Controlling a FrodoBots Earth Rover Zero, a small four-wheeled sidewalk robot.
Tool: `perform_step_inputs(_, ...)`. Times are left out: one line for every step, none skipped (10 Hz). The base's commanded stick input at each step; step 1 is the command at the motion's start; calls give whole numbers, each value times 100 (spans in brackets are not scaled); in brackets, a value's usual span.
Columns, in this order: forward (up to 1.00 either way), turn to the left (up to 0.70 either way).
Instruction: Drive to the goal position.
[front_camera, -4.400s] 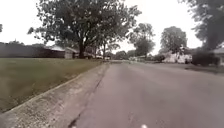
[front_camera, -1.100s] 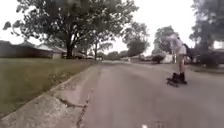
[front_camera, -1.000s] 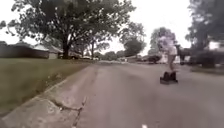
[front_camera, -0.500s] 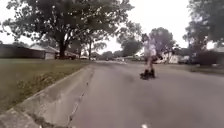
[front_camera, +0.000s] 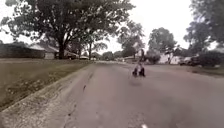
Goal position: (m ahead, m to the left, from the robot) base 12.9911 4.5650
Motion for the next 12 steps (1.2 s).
perform_step_inputs(70,27)
perform_step_inputs(70,0)
perform_step_inputs(70,0)
perform_step_inputs(70,0)
perform_step_inputs(70,0)
perform_step_inputs(70,0)
perform_step_inputs(70,0)
perform_step_inputs(70,0)
perform_step_inputs(70,0)
perform_step_inputs(70,0)
perform_step_inputs(70,0)
perform_step_inputs(70,0)
